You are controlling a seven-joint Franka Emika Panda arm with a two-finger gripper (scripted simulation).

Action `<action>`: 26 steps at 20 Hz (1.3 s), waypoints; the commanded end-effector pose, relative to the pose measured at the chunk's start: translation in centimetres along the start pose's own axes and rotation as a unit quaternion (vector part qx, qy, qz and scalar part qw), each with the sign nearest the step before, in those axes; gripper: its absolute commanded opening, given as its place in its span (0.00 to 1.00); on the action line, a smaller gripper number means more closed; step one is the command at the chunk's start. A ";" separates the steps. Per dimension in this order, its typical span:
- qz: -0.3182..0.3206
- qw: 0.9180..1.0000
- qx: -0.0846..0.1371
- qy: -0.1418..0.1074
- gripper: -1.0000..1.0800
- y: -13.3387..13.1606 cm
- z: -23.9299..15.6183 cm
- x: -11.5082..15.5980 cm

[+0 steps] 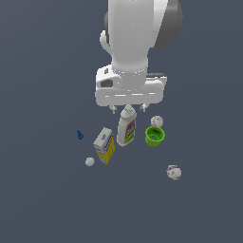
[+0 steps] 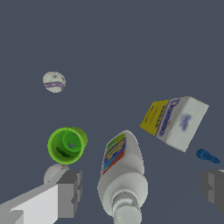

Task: Pick up a designated object from a clutter of objects.

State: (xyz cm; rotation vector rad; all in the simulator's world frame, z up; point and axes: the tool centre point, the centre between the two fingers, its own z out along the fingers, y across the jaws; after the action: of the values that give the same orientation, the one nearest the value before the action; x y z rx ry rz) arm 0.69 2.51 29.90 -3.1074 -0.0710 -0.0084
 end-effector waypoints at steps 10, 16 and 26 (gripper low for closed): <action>-0.053 0.999 0.003 0.001 0.96 5.5 4.2 0.1; -0.090 0.996 0.003 0.002 0.96 9.4 7.2 -0.4; -0.152 0.988 -0.001 0.002 0.96 15.8 12.0 -2.3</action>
State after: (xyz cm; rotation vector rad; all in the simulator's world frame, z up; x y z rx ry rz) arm -0.50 -12.00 18.12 -3.0660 -0.5121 -0.0222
